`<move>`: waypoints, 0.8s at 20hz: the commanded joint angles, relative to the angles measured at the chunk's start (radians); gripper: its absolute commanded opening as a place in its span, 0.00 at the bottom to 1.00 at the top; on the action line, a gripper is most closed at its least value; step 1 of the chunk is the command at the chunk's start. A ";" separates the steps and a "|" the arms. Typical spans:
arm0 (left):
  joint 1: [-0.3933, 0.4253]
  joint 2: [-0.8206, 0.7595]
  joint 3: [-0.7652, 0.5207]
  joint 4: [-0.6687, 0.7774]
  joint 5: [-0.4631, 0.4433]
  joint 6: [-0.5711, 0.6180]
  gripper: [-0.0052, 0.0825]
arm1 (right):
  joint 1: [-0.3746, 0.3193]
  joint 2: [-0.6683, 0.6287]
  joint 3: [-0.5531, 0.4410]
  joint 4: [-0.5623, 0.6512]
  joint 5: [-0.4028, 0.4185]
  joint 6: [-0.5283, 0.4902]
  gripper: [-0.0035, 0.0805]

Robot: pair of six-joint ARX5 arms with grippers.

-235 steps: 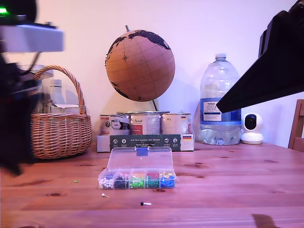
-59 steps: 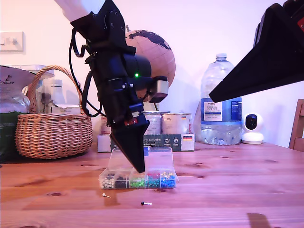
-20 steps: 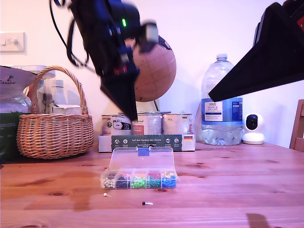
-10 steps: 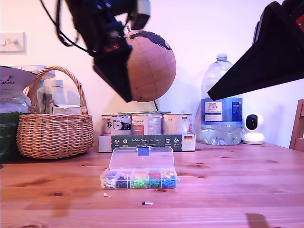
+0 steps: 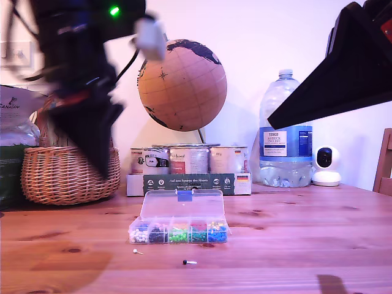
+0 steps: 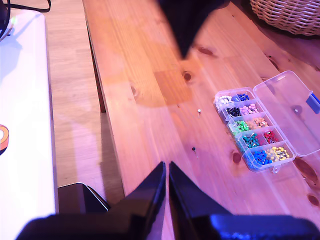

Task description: Sort the loose pins on the table into their correct compartments

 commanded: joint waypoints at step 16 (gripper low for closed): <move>-0.015 0.046 -0.010 0.162 0.055 0.373 0.16 | 0.006 0.000 0.009 0.029 0.000 0.004 0.03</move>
